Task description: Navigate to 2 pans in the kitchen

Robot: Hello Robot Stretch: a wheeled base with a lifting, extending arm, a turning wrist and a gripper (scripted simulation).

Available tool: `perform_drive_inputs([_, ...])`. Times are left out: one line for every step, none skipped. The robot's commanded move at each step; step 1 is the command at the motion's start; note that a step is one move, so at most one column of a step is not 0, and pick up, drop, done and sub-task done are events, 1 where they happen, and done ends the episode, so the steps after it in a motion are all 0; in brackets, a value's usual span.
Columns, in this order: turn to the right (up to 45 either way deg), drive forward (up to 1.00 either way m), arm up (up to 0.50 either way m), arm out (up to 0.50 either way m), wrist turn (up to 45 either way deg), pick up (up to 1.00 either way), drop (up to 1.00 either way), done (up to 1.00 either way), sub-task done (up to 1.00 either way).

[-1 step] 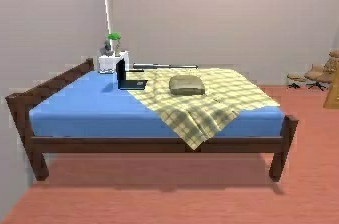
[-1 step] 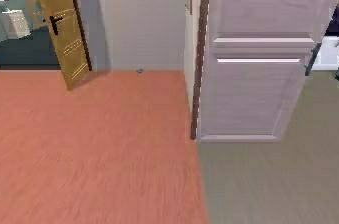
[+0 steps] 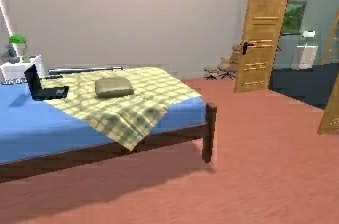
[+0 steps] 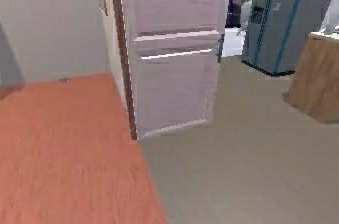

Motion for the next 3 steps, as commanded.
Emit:
perform_drive_inputs([0.0,0.10,0.00,0.00,0.0,0.00,0.00,0.00,0.00])
perform_drive_inputs([45.0,0.00,0.00,0.00,0.0,0.00,0.00,0.00,0.00])
perform_drive_inputs([42.0,0.00,0.00,0.00,0.0,0.00,0.00,0.00,0.00])
